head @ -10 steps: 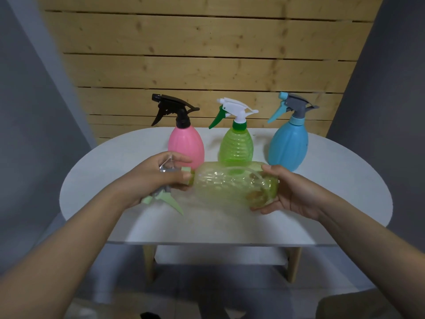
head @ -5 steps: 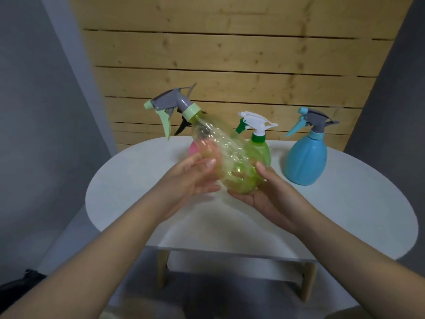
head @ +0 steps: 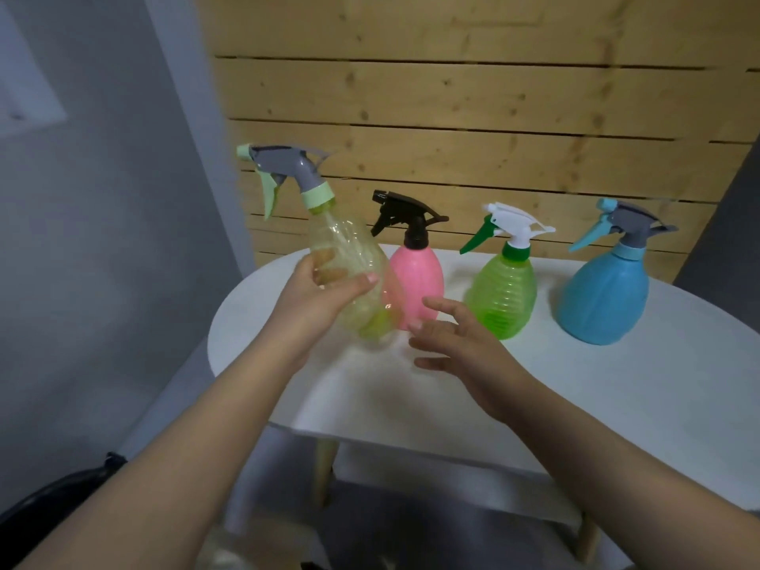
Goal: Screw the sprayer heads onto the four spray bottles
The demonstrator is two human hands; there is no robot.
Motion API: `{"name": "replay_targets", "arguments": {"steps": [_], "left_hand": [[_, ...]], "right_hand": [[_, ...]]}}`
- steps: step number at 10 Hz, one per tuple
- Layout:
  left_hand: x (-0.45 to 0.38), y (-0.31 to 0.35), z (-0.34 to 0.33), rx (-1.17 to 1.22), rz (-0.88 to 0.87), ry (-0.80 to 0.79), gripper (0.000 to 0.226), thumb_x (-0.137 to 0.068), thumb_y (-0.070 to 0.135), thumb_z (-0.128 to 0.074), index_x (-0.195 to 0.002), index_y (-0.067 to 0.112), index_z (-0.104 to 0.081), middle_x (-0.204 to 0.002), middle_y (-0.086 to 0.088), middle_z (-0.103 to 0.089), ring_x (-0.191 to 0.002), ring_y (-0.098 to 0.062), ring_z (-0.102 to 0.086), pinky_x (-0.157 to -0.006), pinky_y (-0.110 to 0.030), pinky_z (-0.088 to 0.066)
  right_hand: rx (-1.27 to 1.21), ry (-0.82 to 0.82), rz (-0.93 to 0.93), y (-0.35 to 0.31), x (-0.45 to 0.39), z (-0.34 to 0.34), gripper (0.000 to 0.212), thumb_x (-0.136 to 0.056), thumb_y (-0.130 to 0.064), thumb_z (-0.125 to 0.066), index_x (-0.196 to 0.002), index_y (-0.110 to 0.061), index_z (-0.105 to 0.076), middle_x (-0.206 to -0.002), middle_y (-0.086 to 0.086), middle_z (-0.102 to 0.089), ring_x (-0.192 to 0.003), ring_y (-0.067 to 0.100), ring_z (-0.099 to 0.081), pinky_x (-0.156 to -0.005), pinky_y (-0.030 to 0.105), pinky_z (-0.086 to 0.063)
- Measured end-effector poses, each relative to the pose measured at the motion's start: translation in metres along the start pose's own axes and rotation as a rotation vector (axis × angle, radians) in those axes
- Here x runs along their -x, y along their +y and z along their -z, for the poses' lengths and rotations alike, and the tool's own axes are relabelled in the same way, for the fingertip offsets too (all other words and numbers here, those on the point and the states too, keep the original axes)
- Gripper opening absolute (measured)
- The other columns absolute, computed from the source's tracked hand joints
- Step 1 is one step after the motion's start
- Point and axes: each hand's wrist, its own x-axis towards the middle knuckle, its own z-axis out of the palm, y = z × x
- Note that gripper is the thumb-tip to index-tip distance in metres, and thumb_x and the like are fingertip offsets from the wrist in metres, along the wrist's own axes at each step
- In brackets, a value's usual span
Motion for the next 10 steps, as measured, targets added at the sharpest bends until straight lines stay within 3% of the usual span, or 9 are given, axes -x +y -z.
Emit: {"name": "replay_targets", "arguments": {"steps": [1,5,10], "left_hand": [[-0.018,-0.011,0.018,-0.09,0.026,0.066,0.081,-0.067,0.031,-0.079,-0.136,0.024,-0.037,-0.126,-0.001,-0.054,-0.111,-0.017,-0.056,-0.087,-0.029,-0.046],[-0.067,-0.042,0.021,-0.29,0.027,0.066,0.089,-0.071,0.025,-0.077,-0.143,0.027,-0.025,-0.143,-0.007,-0.036,-0.129,-0.023,-0.04,-0.102,-0.041,-0.04],[-0.073,-0.053,0.009,-0.297,-0.033,0.145,0.081,-0.074,0.024,-0.073,-0.141,0.023,-0.027,-0.14,-0.007,-0.04,-0.125,-0.025,-0.042,-0.097,-0.038,-0.04]], "right_hand": [[0.047,0.05,-0.012,0.0,-0.005,-0.004,0.04,-0.085,-0.02,-0.065,-0.122,-0.018,-0.051,-0.116,0.013,-0.06,-0.105,0.027,-0.062,-0.074,0.031,-0.055],[0.081,0.136,-0.109,0.005,-0.017,-0.001,0.028,-0.084,-0.012,-0.062,-0.111,-0.013,-0.057,-0.102,0.012,-0.063,-0.081,0.021,-0.064,-0.063,0.027,-0.054],[0.047,0.137,-0.127,0.0,-0.013,0.01,0.023,-0.084,-0.01,-0.061,-0.107,-0.015,-0.059,-0.102,0.013,-0.065,-0.077,0.019,-0.066,-0.058,0.025,-0.053]]}}
